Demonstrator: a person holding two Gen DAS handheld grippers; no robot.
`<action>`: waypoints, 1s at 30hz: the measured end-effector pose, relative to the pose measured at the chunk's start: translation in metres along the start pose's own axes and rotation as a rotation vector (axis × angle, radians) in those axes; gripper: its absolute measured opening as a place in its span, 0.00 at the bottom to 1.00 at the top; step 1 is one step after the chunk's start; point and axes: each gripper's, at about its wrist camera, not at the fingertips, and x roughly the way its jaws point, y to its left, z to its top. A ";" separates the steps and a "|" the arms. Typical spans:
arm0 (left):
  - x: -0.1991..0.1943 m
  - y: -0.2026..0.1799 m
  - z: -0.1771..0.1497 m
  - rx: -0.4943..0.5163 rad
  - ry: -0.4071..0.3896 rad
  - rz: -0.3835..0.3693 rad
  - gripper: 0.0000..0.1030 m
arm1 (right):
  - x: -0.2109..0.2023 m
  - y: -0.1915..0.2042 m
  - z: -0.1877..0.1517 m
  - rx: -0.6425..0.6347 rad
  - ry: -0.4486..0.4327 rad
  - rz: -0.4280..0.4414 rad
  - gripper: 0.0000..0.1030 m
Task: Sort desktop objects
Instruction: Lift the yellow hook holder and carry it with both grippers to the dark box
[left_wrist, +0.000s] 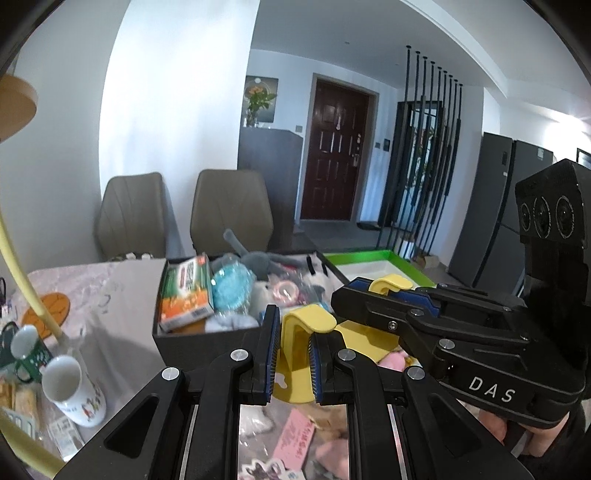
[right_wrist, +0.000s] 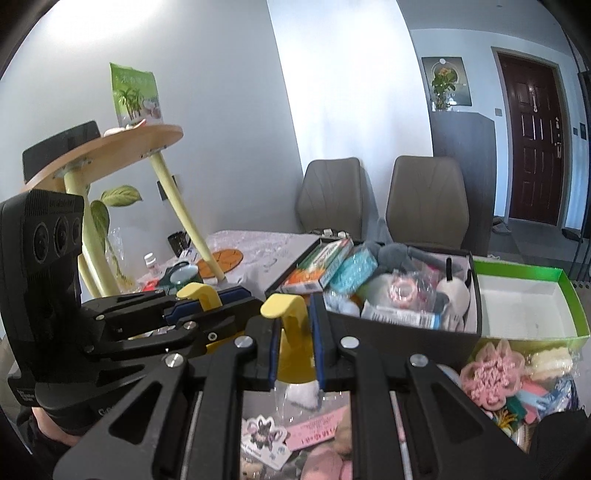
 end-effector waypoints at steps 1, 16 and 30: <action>0.000 0.000 0.003 0.002 -0.005 0.003 0.14 | 0.002 0.000 0.003 -0.001 -0.007 -0.001 0.15; 0.030 0.027 0.039 -0.005 -0.053 -0.005 0.12 | 0.031 -0.016 0.042 0.045 -0.092 -0.020 0.15; 0.095 0.076 0.040 -0.070 0.054 -0.008 0.12 | 0.109 -0.045 0.049 0.125 -0.006 0.013 0.15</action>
